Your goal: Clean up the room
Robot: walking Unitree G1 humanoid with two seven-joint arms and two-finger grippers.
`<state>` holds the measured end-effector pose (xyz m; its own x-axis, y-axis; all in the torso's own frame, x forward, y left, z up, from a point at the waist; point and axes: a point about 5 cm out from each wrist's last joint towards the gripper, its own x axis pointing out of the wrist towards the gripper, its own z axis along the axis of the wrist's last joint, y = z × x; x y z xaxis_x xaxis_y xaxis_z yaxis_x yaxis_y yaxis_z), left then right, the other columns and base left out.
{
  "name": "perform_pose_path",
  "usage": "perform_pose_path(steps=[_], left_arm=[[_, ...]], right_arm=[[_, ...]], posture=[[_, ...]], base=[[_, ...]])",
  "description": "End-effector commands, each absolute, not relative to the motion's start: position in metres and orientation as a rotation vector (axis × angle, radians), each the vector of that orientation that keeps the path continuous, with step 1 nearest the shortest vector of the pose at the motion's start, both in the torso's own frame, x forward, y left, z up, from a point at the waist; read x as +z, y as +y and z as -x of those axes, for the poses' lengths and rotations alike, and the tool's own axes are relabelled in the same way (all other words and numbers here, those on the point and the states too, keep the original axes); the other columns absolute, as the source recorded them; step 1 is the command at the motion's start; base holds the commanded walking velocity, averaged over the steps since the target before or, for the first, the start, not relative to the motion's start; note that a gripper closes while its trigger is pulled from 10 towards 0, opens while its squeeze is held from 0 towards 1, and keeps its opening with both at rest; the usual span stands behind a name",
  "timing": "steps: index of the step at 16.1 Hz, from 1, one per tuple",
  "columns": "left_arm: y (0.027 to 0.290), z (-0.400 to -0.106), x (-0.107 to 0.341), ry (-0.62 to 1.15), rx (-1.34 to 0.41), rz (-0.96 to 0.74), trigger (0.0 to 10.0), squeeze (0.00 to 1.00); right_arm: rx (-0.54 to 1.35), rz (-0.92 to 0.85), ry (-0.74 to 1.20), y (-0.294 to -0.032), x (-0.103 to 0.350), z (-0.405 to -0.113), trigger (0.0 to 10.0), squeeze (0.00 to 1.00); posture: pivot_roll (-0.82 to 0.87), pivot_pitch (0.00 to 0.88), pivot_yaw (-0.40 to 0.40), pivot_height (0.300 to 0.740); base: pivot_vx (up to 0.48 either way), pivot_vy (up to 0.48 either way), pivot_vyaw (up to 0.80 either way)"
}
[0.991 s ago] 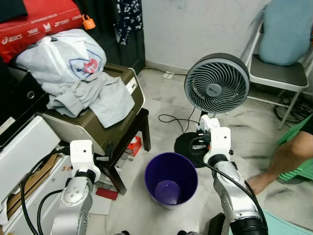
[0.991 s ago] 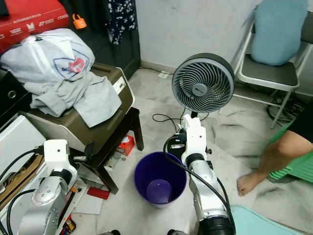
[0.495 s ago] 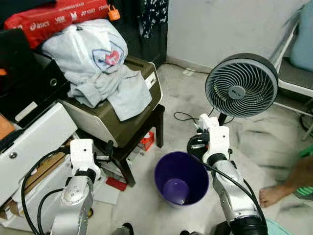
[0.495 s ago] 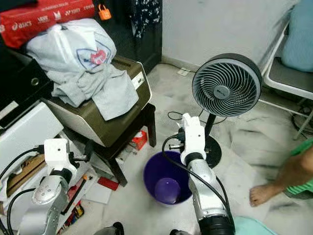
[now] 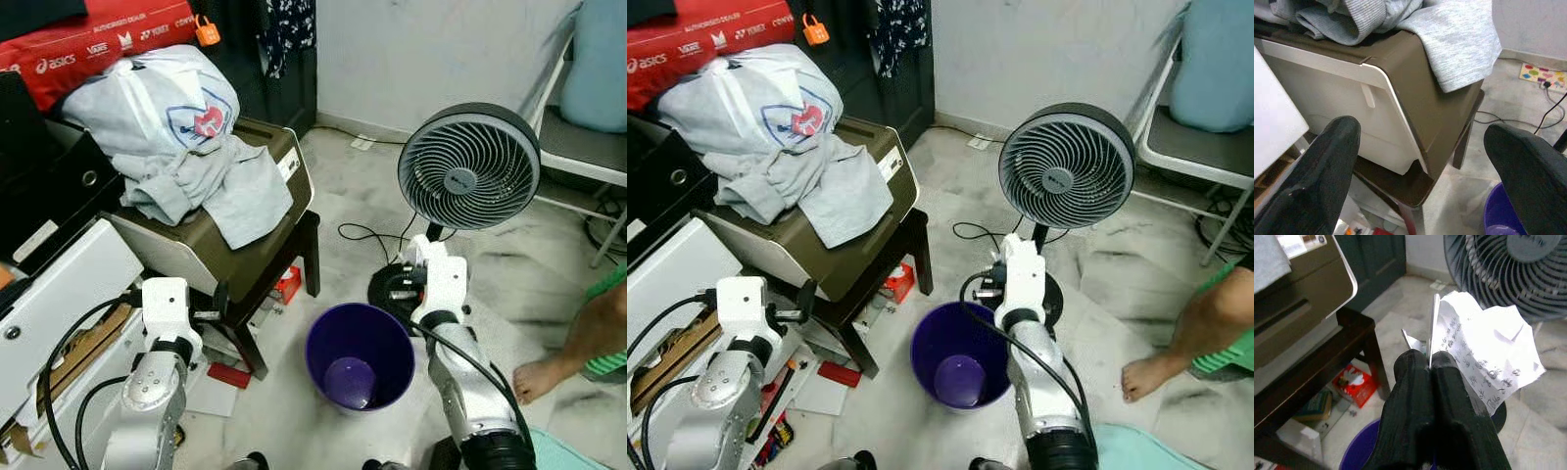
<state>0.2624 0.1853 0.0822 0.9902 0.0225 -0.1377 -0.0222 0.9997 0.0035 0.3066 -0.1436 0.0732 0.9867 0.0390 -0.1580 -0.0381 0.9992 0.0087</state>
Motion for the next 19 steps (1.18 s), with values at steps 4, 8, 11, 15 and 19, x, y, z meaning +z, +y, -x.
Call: perform_pose_path(steps=[4,8,11,15,19], left_arm=[[0.195,-0.256,0.081,0.165,0.006,-0.040,10.0,0.00],[0.188,-0.258,0.085,0.160,-0.027,-0.030,10.0,0.00],[0.183,-0.257,0.086,0.154,-0.059,-0.012,10.0,0.00],[0.187,-0.260,0.079,0.188,-0.088,0.026,10.0,0.00],[0.170,-0.249,0.075,0.232,-0.345,0.022,10.0,1.00]], right_arm=[[0.004,-0.051,0.199,-0.138,0.063,-0.297,10.0,0.00],[0.005,-0.078,0.205,-0.131,0.063,-0.297,10.0,0.00],[0.003,-0.069,0.217,-0.131,0.062,-0.298,10.0,0.00],[0.001,-0.053,0.227,-0.136,0.060,-0.303,10.0,0.00],[0.017,-0.043,0.243,-0.137,0.059,-0.308,10.0,0.00]], posture=[[-0.10,0.190,0.089,0.740],[-0.09,0.193,0.095,0.740],[-0.10,0.185,0.091,0.740],[-0.12,0.158,0.077,0.740],[-0.10,0.148,0.064,0.740]], base=[[0.000,0.000,0.00],[0.000,0.000,0.00],[0.000,0.000,-0.27],[0.000,0.000,0.00],[0.000,0.000,0.00]])
